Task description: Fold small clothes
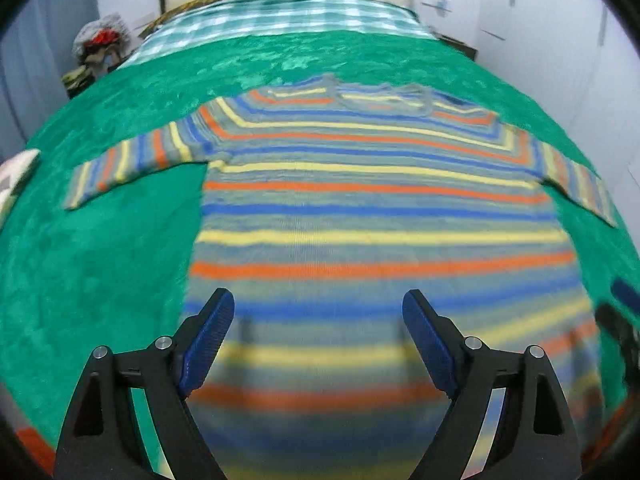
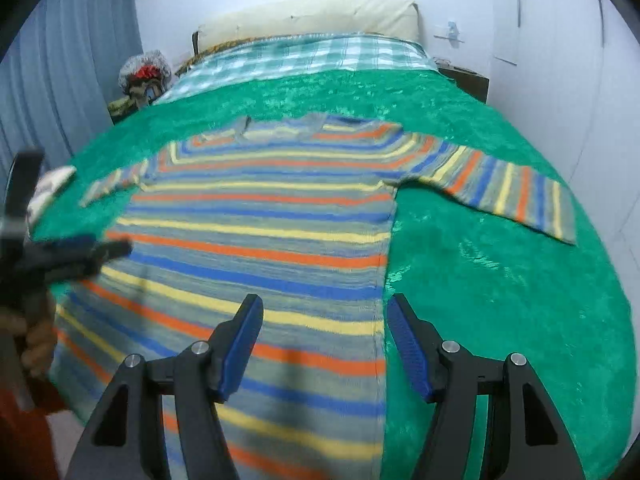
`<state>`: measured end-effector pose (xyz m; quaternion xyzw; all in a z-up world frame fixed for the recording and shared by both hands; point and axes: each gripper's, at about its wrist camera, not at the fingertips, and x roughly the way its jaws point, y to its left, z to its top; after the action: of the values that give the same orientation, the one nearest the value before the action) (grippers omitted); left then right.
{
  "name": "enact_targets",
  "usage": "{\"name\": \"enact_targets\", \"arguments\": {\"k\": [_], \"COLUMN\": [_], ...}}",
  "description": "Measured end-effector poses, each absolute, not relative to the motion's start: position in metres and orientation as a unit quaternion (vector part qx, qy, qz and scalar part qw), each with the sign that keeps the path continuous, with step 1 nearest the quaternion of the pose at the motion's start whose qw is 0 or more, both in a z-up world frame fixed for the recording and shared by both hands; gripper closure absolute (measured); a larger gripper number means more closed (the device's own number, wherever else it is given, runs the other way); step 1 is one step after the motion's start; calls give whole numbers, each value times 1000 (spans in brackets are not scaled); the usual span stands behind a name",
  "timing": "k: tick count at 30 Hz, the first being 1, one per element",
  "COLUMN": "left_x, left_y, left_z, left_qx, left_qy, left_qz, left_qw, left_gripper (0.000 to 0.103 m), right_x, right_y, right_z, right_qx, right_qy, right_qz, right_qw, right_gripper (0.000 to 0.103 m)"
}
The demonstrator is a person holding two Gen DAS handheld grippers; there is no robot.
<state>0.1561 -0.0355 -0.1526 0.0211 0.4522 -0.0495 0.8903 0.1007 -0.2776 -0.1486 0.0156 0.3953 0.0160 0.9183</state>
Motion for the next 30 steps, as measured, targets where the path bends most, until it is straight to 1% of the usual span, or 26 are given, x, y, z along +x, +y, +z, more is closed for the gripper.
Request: {"name": "enact_targets", "arguments": {"k": [1, 2, 3, 4, 5, 6, 9, 12, 17, 20, 22, 25, 27, 30], "left_x": [168, 170, 175, 175, 172, 168, 164, 164, 164, 166, 166, 167, 167, 167], "left_y": [-37, -36, -32, -29, -25, -19, -16, -20, -20, -20, -21, -22, -22, -23], "left_z": [-164, -167, -181, -191, -193, -194, -192, -192, -193, -195, -195, -196, -196, -196], "left_qx": [22, 25, 33, 35, 26, 8, -2, 7, 8, 9, 11, 15, 16, 17], "left_qy": [460, 466, 471, 461, 451, 438, 429, 426, 426, 426, 427, 428, 428, 429], "left_qz": [-46, -47, -53, -65, -73, -81, -86, -81, -80, -79, -77, -75, -74, -73], "left_qw": [886, 883, 880, 885, 889, 895, 899, 901, 901, 901, 901, 901, 901, 900], "left_gripper": [15, 12, 0, 0, 0, 0, 1, 0, 0, 0, 0, 0, 0, 0], "right_x": [106, 109, 110, 113, 115, 114, 115, 106, 103, 99, 98, 96, 98, 107], "right_y": [-278, -279, -282, -286, -291, -296, -312, -320, -322, -324, -322, -320, -324, -338], "right_z": [-154, -158, -159, -160, -164, -168, -194, -203, -205, -203, -188, -159, -152, -171], "right_qx": [10, 10, 11, 12, 13, 18, 39, 52, 56, 60, 43, -3, -14, -18], "right_qy": [394, 391, 386, 382, 380, 379, 394, 373, 367, 369, 372, 334, 322, 344], "right_qz": [4, 0, -5, -13, -22, -25, -34, -29, -19, -18, -32, -45, -47, -64], "right_qw": [919, 920, 922, 924, 925, 925, 918, 926, 928, 927, 927, 941, 946, 937], "right_gripper": [39, 39, 39, 38, 35, 34, 33, 28, 21, 20, 21, 20, 15, 13]}}
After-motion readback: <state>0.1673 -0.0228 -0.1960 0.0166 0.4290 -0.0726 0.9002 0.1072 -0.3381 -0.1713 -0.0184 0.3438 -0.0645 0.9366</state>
